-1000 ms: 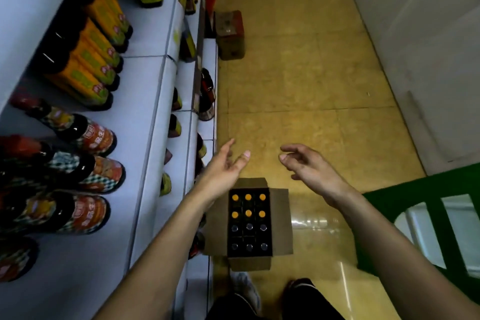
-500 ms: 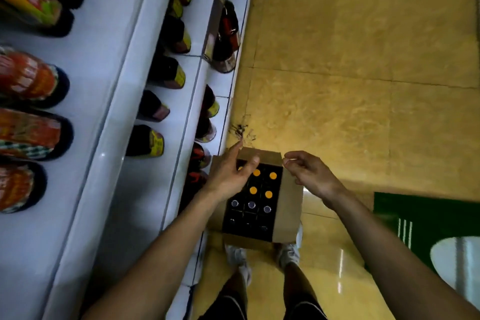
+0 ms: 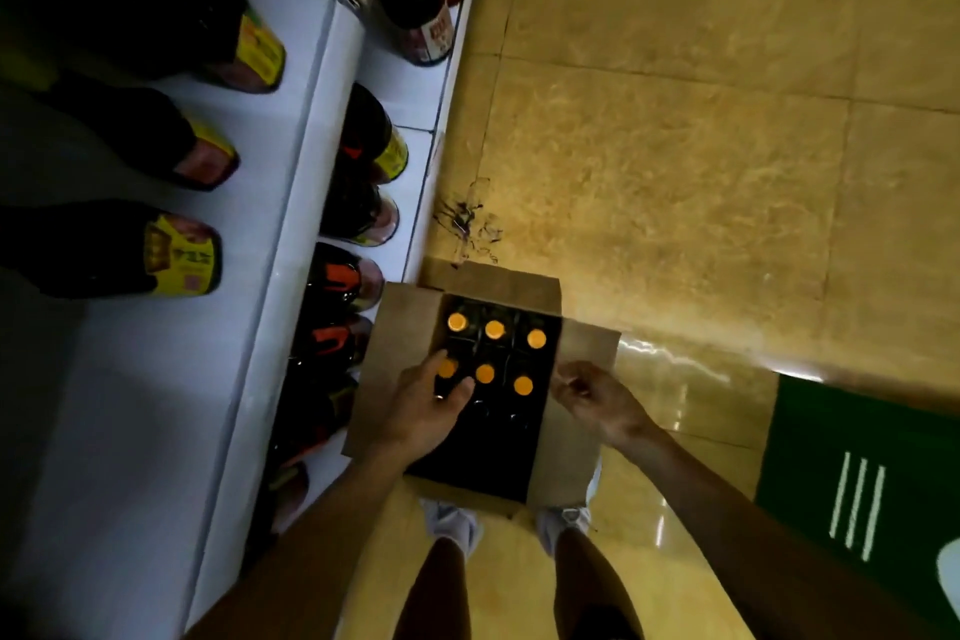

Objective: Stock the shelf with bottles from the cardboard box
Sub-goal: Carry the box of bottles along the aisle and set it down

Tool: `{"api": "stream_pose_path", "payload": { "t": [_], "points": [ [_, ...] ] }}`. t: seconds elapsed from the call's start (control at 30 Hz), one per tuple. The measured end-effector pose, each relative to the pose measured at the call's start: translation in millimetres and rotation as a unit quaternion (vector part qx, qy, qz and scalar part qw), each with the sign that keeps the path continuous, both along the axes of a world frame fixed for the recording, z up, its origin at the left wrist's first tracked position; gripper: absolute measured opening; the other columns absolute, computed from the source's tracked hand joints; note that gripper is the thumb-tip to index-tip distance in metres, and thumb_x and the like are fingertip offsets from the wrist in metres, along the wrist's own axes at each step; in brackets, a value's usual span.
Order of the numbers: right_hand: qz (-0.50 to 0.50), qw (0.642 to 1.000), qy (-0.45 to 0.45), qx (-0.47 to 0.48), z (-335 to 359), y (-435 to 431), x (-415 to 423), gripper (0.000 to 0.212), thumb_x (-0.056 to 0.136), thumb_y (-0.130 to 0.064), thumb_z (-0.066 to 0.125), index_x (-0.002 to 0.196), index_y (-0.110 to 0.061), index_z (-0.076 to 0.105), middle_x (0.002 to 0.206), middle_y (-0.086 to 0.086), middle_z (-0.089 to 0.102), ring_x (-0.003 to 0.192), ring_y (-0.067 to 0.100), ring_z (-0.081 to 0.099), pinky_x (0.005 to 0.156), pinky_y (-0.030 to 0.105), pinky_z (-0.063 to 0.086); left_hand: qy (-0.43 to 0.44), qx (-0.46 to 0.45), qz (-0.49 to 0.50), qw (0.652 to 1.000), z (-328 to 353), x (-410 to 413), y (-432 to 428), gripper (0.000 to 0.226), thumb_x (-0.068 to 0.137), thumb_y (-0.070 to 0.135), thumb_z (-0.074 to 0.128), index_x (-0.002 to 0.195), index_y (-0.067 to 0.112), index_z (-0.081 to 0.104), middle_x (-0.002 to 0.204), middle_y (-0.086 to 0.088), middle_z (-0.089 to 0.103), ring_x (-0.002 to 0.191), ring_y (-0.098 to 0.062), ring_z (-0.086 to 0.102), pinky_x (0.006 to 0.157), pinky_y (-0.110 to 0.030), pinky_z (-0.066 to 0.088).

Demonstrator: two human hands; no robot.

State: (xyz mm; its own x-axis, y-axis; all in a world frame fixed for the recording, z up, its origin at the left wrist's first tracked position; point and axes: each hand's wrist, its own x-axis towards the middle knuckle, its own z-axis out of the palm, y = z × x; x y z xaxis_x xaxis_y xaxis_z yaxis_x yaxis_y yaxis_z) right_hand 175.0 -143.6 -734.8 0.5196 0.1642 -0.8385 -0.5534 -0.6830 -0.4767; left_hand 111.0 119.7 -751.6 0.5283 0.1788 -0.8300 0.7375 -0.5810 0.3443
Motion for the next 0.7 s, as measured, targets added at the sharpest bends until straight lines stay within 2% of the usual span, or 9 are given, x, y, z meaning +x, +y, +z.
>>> {"api": "stream_pose_path", "payload": {
  "t": [0.07, 0.1, 0.2, 0.27, 0.33, 0.43, 0.5, 0.57, 0.7],
  "points": [
    [-0.005, 1.000, 0.000, -0.009, -27, 3, -3, 0.025, 0.096, -0.029, 0.066, 0.119, -0.020, 0.061, 0.119, 0.011, 0.067, 0.114, 0.030, 0.066, 0.098, 0.041, 0.051, -0.003, 0.019, -0.021, 1.000, -28, -1, 6, 0.085, 0.076, 0.094, 0.036, 0.138, 0.037, 0.049, 0.131, -0.003, 0.062, 0.123, -0.026, 0.060, 0.101, -0.048, 0.053],
    [-0.003, 1.000, 0.003, -0.014, -39, 5, -2, 0.032, 0.098, -0.028, 0.064, 0.126, -0.014, 0.059, 0.122, 0.013, 0.065, 0.116, 0.033, 0.064, 0.100, 0.044, 0.051, -0.015, 0.027, -0.029, 0.999, -21, 7, 5, 0.079, 0.081, 0.088, 0.041, 0.141, 0.037, 0.048, 0.136, -0.004, 0.059, 0.128, -0.027, 0.057, 0.105, -0.047, 0.050],
    [-0.002, 0.999, -0.013, -0.049, -65, 8, 3, 0.048, 0.100, -0.025, 0.060, 0.144, -0.008, 0.050, 0.134, 0.017, 0.061, 0.125, 0.037, 0.059, 0.106, 0.044, 0.048, -0.038, 0.066, -0.049, 0.996, -23, 27, 12, 0.064, 0.096, 0.056, 0.056, 0.152, 0.029, 0.039, 0.153, -0.011, 0.040, 0.140, -0.035, 0.042, 0.113, -0.043, 0.040],
    [-0.027, 0.997, -0.030, -0.066, -82, 7, 5, 0.053, 0.098, -0.029, 0.062, 0.147, -0.012, 0.048, 0.137, 0.016, 0.060, 0.128, 0.036, 0.057, 0.108, 0.043, 0.046, -0.051, 0.099, -0.074, 0.991, -41, 39, 25, 0.069, 0.096, 0.056, 0.057, 0.155, 0.035, 0.030, 0.158, -0.012, 0.029, 0.145, -0.038, 0.033, 0.116, -0.050, 0.036],
    [-0.039, 0.993, -0.063, -0.094, -96, 5, 5, 0.058, 0.094, -0.044, 0.063, 0.144, -0.018, 0.050, 0.135, 0.014, 0.062, 0.130, 0.037, 0.053, 0.110, 0.044, 0.043, -0.050, 0.110, -0.072, 0.990, -60, 48, 38, 0.075, 0.094, 0.059, 0.056, 0.158, 0.040, 0.021, 0.166, -0.008, 0.015, 0.153, -0.038, 0.017, 0.120, -0.057, 0.029],
    [-0.041, 0.990, -0.068, -0.117, -106, -2, -2, 0.068, 0.092, -0.055, 0.061, 0.150, -0.026, 0.040, 0.143, 0.020, 0.047, 0.135, 0.042, 0.038, 0.111, 0.048, 0.034, -0.029, 0.114, -0.062, 0.991, -79, 64, 48, 0.078, 0.096, 0.057, 0.056, 0.160, 0.045, 0.014, 0.171, -0.006, -0.001, 0.157, -0.038, 0.000, 0.123, -0.061, 0.021],
    [-0.064, 0.990, -0.050, -0.117, -108, -5, -4, 0.081, 0.086, -0.066, 0.057, 0.154, -0.031, 0.030, 0.148, 0.021, 0.041, 0.136, 0.045, 0.036, 0.110, 0.051, 0.034, -0.028, 0.121, -0.060, 0.990, -85, 75, 51, 0.075, 0.097, 0.055, 0.057, 0.159, 0.047, 0.016, 0.171, -0.010, -0.003, 0.156, -0.042, 0.000, 0.124, -0.060, 0.020],
    [-0.087, 0.988, -0.040, -0.121, -113, -6, -6, 0.091, 0.078, -0.068, 0.055, 0.155, -0.031, 0.024, 0.150, 0.020, 0.043, 0.137, 0.046, 0.038, 0.113, 0.052, 0.032, -0.020, 0.123, -0.046, 0.991, -86, 82, 54, 0.074, 0.097, 0.057, 0.056, 0.158, 0.051, 0.015, 0.171, -0.012, -0.001, 0.155, -0.045, 0.005, 0.122, -0.061, 0.020],
    [-0.124, 0.983, -0.029, -0.131, -109, 2, 3, 0.094, 0.080, -0.064, 0.060, 0.157, -0.029, 0.018, 0.146, 0.024, 0.048, 0.136, 0.046, 0.043, 0.115, 0.050, 0.031, -0.021, 0.129, -0.016, 0.991, -87, 88, 65, 0.079, 0.092, 0.063, 0.059, 0.156, 0.053, 0.013, 0.168, -0.014, 0.009, 0.152, -0.048, 0.017, 0.121, -0.061, 0.027]
  ]
}}
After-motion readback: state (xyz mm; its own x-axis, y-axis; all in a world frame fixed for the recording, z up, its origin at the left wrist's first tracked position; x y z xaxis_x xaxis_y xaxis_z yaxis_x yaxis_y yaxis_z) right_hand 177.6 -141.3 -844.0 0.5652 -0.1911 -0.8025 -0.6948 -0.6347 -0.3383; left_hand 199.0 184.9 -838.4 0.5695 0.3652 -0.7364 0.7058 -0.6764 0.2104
